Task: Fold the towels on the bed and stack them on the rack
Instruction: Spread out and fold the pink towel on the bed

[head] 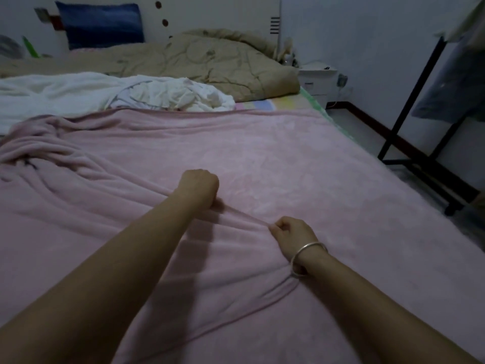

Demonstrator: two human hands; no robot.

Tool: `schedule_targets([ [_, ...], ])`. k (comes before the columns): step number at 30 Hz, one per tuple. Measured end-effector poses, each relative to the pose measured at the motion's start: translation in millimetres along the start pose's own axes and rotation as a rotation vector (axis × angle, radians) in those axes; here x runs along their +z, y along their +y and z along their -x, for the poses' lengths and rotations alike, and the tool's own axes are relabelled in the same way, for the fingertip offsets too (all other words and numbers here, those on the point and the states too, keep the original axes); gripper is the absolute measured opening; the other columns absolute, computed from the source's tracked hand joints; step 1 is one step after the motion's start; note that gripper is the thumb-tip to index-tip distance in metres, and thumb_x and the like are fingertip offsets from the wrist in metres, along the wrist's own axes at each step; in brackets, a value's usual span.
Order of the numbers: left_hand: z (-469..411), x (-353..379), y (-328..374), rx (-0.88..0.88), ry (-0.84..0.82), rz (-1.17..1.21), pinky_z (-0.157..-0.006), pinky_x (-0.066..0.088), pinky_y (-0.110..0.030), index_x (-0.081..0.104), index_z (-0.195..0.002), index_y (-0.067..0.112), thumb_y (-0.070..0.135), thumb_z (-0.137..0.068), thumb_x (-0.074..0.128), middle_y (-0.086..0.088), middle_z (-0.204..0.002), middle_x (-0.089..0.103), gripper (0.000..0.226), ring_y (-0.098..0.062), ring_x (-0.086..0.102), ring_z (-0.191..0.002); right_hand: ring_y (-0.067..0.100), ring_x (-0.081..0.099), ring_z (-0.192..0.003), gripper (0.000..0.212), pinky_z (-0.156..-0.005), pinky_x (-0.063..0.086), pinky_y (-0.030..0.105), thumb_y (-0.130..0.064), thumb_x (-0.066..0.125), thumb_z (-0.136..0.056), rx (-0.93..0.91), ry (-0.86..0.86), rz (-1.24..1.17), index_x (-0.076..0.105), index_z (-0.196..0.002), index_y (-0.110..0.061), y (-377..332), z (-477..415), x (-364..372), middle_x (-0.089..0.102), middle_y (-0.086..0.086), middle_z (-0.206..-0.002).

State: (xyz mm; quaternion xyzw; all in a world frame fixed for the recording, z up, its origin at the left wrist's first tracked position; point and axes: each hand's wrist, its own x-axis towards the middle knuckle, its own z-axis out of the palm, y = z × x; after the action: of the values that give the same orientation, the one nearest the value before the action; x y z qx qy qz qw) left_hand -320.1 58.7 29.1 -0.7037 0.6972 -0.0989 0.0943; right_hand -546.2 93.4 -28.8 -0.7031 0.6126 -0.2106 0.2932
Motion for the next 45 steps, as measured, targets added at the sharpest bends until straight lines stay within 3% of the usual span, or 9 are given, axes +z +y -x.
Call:
schedule_targets([
  [6,-16.3,-21.7,39.6,-0.240,0.250,0.442,-0.080,0.048,-0.034,0.075,-0.101,0.023,0.017,-0.085,0.059,-0.012,-0.106,0.068,0.023,-0.037,0.063,-0.097,0.018,0.056,-0.083,0.018,-0.066,0.032,0.022,-0.029,0.057,-0.093,-0.073,-0.054,-0.065,0.060,-0.079,-0.019,3.8,-11.2,-55.4,0.061,0.001,-0.084],
  [11,-77.1,-65.6,136.2,-0.107,0.394,0.720,-0.088,0.048,-0.035,0.075,-0.101,0.018,0.014,-0.084,0.059,-0.010,-0.106,0.071,0.024,-0.032,0.062,-0.102,0.017,0.053,-0.084,0.018,-0.064,0.031,0.022,-0.027,0.056,-0.095,-0.024,-0.030,-0.032,0.059,-0.080,-0.017,57.7,-20.7,-154.0,0.059,0.003,-0.085],
  [17,-125.6,-100.5,312.6,0.249,0.297,0.817,-0.088,0.047,-0.036,0.073,-0.103,0.012,0.012,-0.080,0.065,-0.014,-0.112,0.063,0.025,-0.033,0.062,-0.102,0.012,0.045,-0.078,0.026,-0.054,0.033,0.023,-0.018,0.056,-0.095,0.164,-0.012,0.091,0.057,-0.071,-0.009,181.1,-4.5,-261.3,0.052,0.008,-0.076],
  [21,-125.6,-77.1,371.2,0.342,0.072,0.717,-0.100,0.042,-0.034,0.067,-0.120,0.013,0.015,-0.086,0.063,-0.012,-0.144,0.043,0.034,-0.030,0.052,-0.123,0.015,0.046,-0.078,0.032,-0.064,0.038,0.029,-0.022,0.055,-0.094,0.213,-0.157,0.200,0.061,-0.072,0.001,220.9,-4.7,-263.3,0.054,0.019,-0.077],
  [26,-55.5,-42.1,356.8,0.262,0.302,0.890,-0.101,0.042,-0.034,0.052,-0.130,0.018,0.024,-0.094,0.051,-0.008,-0.152,0.033,0.037,-0.028,0.046,-0.128,0.022,0.050,-0.068,0.039,-0.059,0.030,0.028,-0.031,0.058,-0.091,0.129,-0.089,0.282,0.044,-0.059,-0.013,232.3,-12.0,-240.4,0.050,0.004,-0.061],
  [32,75.5,-30.4,314.6,0.241,0.492,0.833,-0.080,0.048,-0.038,0.060,-0.104,0.013,0.022,-0.086,0.060,-0.002,-0.110,0.054,0.021,-0.024,0.057,-0.095,0.026,0.057,-0.074,0.037,-0.071,0.044,0.033,-0.031,0.062,-0.088,0.094,0.069,0.135,0.050,-0.058,-0.014,243.3,2.2,-234.3,0.059,0.010,-0.068],
  [36,130.0,-35.5,307.0,0.359,0.571,0.694,-0.066,0.042,-0.037,0.061,-0.089,0.014,0.019,-0.085,0.062,-0.003,-0.096,0.057,0.006,-0.024,0.052,-0.079,0.025,0.054,-0.077,0.032,-0.070,0.039,0.030,-0.031,0.060,-0.089,0.128,0.162,0.081,0.051,-0.062,-0.015,246.3,11.9,-226.8,0.056,0.007,-0.072],
  [39,150.0,-23.5,309.6,0.561,0.532,0.503,-0.063,0.039,-0.034,0.061,-0.092,0.016,0.025,-0.089,0.063,-0.004,-0.094,0.058,0.009,-0.022,0.051,-0.075,0.024,0.051,-0.074,0.032,-0.067,0.034,0.028,-0.031,0.058,-0.089,0.158,0.191,0.033,0.048,-0.063,-0.014,247.3,21.5,-223.4,0.052,0.003,-0.068],
  [45,151.0,-19.3,302.4,0.396,0.412,0.482,-0.060,0.046,-0.038,0.062,-0.087,0.016,0.032,-0.085,0.059,-0.003,-0.086,0.059,0.016,-0.026,0.056,-0.075,0.027,0.060,-0.093,0.022,-0.078,0.039,0.029,-0.026,0.059,-0.090,0.143,0.241,0.008,0.067,-0.098,-0.006,249.0,42.2,-222.2,0.064,0.010,-0.093],
])
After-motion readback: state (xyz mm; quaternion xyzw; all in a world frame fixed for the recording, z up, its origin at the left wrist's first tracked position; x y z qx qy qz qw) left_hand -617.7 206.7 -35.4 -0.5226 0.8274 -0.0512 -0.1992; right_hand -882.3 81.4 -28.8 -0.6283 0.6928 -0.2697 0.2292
